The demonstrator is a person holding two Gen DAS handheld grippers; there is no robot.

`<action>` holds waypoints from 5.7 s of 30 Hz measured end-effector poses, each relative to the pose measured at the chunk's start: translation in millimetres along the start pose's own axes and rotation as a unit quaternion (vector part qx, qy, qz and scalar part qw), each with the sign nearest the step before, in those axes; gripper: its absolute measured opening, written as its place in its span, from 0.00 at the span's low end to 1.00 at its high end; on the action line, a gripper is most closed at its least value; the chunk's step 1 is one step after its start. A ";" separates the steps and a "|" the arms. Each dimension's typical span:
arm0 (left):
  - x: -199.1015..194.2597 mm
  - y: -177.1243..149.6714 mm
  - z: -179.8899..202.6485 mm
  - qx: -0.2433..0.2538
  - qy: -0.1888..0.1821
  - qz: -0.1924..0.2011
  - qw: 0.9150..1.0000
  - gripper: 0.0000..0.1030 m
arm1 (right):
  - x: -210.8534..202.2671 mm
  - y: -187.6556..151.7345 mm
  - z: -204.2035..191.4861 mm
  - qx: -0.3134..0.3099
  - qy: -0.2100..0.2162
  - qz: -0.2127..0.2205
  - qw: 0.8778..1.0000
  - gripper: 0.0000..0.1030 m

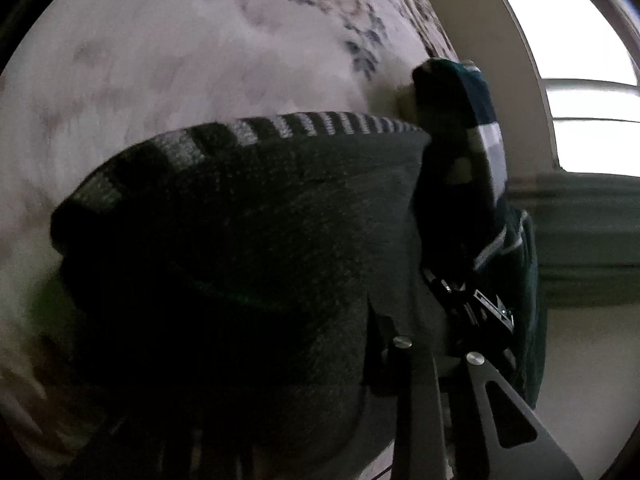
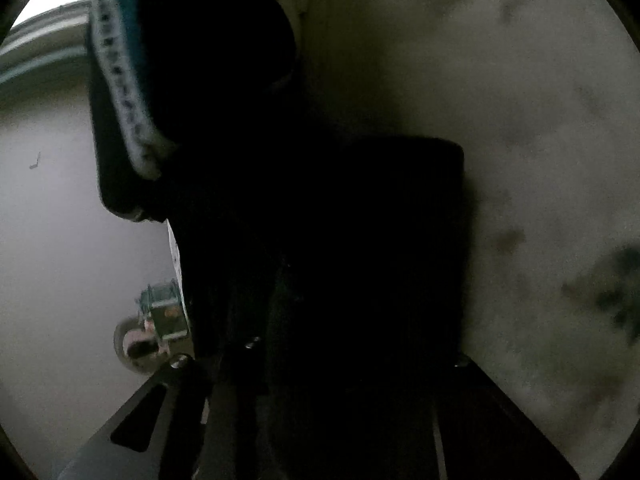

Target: Fold small clothes

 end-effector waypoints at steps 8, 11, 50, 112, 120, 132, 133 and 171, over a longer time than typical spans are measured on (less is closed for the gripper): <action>-32.3 38.8 10.5 0.146 -0.006 -0.103 0.984 0.23 | -51.4 -97.5 41.8 0.095 0.064 0.048 0.992 0.17; -46.4 45.6 8.5 0.177 -0.019 -0.157 0.971 0.23 | -64.7 -162.4 71.7 0.142 0.065 0.053 0.986 0.17; -101.1 7.9 -125.4 0.226 0.162 -0.194 0.941 1.00 | -27.0 -325.0 -92.4 -0.061 -0.185 -0.007 0.981 0.51; -100.2 51.8 -69.1 0.298 0.111 -0.171 0.933 1.00 | 70.2 -192.2 -160.4 -0.211 -0.258 -0.052 0.941 0.01; -71.1 76.9 -47.2 0.304 0.108 -0.174 0.931 1.00 | -84.7 -191.9 -70.6 -0.097 -0.259 0.085 0.957 0.60; -88.6 87.6 -63.4 0.285 0.166 -0.166 0.929 1.00 | -77.7 -218.4 41.9 -0.075 -0.234 0.084 0.966 0.55; -85.1 87.7 -60.3 0.285 0.163 -0.167 0.930 1.00 | -76.3 -217.9 42.9 -0.076 -0.227 0.098 0.966 0.28; -28.9 88.2 -42.5 0.243 0.083 -0.183 0.949 0.16 | -81.6 -201.7 34.2 -0.034 -0.185 0.211 0.959 0.06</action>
Point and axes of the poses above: each gripper's, at about its wrist camera, not at the fingertips, and x roughly the way its jaws point, z to its right, y to its top, the point moved 5 cm from there along x, roughly the way its jaws point, and after that the axes turned 14 degrees about x, right-handed, at the moved point
